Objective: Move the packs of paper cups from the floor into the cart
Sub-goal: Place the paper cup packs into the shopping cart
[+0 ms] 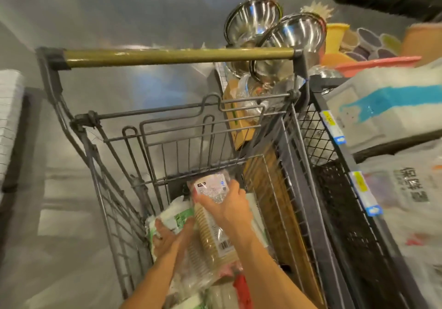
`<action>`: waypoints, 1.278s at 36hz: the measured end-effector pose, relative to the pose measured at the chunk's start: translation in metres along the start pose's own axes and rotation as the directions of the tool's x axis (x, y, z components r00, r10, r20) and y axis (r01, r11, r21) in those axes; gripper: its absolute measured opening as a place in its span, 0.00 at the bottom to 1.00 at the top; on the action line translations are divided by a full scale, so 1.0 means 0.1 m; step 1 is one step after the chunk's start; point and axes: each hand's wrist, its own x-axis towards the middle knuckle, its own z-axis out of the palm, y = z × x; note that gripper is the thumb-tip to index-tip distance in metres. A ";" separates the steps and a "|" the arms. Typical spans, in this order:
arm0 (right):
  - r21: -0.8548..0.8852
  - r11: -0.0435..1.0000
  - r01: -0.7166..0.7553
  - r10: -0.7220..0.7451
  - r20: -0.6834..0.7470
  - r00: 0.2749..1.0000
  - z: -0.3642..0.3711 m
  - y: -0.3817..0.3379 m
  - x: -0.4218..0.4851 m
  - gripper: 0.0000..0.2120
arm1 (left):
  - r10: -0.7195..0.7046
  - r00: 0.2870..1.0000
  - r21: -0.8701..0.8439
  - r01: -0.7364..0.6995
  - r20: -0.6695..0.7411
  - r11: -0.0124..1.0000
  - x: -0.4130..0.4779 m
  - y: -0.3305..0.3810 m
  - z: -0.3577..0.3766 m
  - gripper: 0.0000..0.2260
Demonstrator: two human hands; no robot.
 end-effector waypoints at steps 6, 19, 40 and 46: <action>-0.130 0.982 0.137 -0.145 -0.050 0.988 -0.61 0.19 -0.73 0.41 | 0.304 0.947 0.386 -0.320 0.105 0.865 -0.67 0.36 -0.42 0.42; -0.369 0.922 0.117 -0.199 -0.193 0.961 -2.07 1.37 -2.56 0.28 | 0.675 0.359 0.677 -0.677 0.645 -0.287 -3.36 0.99 -0.52 0.30; 0.253 0.846 -0.470 0.525 -0.550 0.650 -1.90 3.57 -6.05 0.24 | 0.071 -0.244 -0.082 -0.565 0.967 -0.821 -6.18 -0.66 1.08 0.35; 0.470 0.625 -0.623 0.776 -0.458 0.433 -1.10 3.60 -7.07 0.19 | -0.230 -0.331 -0.374 -0.487 0.915 -0.789 -6.60 -1.61 1.03 0.36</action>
